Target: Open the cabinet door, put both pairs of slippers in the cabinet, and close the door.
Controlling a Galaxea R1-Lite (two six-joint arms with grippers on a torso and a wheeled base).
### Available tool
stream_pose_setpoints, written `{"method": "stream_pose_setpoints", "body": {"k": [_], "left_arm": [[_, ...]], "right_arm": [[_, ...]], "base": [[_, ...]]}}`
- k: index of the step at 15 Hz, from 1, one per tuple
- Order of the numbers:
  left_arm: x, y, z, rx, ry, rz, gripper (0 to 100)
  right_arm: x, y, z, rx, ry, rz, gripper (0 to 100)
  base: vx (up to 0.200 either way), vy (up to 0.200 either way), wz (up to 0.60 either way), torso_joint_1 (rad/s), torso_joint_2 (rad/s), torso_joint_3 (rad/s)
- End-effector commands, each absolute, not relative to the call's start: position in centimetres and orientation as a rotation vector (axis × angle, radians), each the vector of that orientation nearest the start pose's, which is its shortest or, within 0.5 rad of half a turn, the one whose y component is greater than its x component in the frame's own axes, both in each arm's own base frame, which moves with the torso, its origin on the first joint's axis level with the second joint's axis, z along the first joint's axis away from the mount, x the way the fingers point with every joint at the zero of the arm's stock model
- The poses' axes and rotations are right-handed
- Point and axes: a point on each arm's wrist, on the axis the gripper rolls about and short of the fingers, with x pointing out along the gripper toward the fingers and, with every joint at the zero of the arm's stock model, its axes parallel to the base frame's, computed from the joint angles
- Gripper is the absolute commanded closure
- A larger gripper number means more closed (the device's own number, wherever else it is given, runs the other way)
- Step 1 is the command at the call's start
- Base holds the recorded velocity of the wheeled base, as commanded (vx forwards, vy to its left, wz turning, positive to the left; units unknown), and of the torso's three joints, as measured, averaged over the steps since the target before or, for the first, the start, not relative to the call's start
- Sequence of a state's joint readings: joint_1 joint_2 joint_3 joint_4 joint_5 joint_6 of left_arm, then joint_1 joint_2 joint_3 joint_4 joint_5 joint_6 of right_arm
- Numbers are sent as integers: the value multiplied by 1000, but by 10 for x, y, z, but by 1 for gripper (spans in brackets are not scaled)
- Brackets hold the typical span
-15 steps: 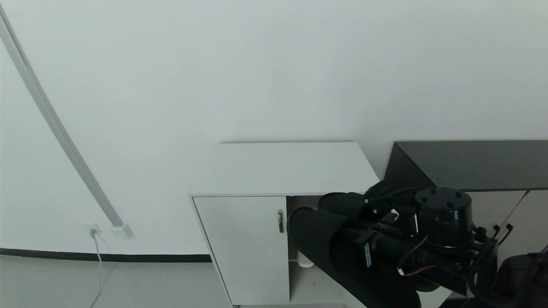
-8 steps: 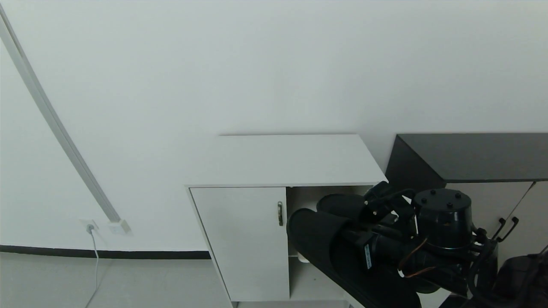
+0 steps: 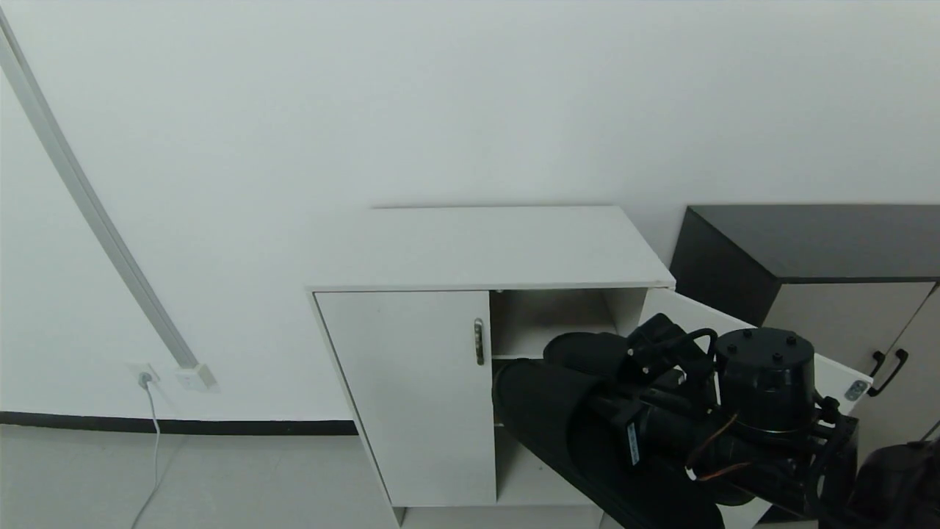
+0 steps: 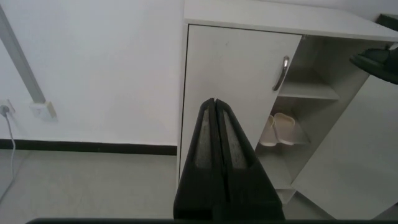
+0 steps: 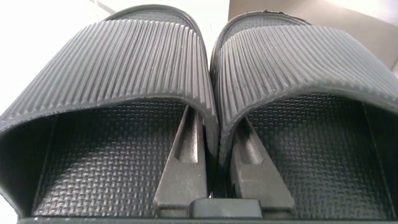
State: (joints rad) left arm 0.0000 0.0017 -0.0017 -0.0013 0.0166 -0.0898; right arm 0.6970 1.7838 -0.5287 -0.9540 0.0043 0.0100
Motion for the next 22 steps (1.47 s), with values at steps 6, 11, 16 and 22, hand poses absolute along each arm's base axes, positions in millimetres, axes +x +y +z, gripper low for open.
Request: {"method": "stream_pose_setpoints", "body": {"k": [6, 11, 16, 22], "left_arm": [[-23, 0, 76, -91, -2, 17, 100], [-23, 0, 76, -91, -2, 17, 100], [-23, 0, 77, -91, -4, 17, 100], [-23, 0, 77, -91, -4, 17, 100]], "right_arm": [[219, 184, 117, -101, 303, 697, 100], [221, 185, 112, -105, 313, 695, 100], [221, 186, 111, -107, 316, 697, 100], [222, 187, 106, -109, 319, 695, 100]], "base": [[0, 0, 0, -211, 534, 316], [0, 0, 0, -182, 501, 322], [0, 0, 0, -145, 475, 330], [0, 0, 0, -100, 452, 360]]}}
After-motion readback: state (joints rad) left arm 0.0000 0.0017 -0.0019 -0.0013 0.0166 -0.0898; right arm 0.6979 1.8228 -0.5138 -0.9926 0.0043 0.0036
